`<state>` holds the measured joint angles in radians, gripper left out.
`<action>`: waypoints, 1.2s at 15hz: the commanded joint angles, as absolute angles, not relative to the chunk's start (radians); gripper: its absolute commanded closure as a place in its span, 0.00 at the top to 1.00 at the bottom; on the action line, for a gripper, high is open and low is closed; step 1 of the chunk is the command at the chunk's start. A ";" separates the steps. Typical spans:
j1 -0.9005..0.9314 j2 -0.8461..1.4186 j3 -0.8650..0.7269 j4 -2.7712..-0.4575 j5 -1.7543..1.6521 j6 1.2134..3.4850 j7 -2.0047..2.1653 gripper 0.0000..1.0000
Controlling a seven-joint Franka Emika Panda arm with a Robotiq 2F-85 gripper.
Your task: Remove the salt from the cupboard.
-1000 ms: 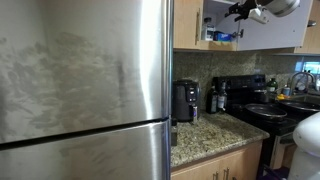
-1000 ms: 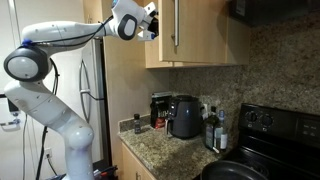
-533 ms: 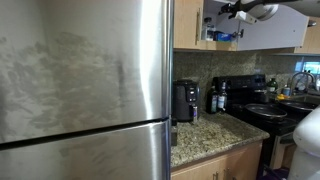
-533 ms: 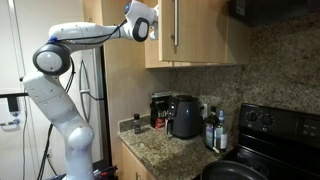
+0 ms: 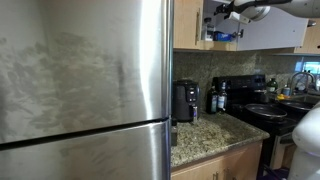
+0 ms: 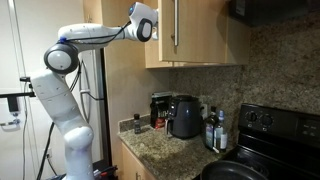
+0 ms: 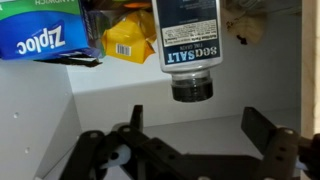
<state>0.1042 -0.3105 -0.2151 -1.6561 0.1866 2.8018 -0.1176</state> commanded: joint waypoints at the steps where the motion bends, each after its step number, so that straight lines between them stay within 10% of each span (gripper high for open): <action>1: 0.036 -0.188 -0.164 -1.513 0.152 2.818 -0.041 1.00; 18: -0.010 0.013 -0.134 -1.277 0.167 2.768 0.097 1.00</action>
<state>0.0350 -0.0669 -0.1563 -1.3884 0.1669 2.8025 0.0538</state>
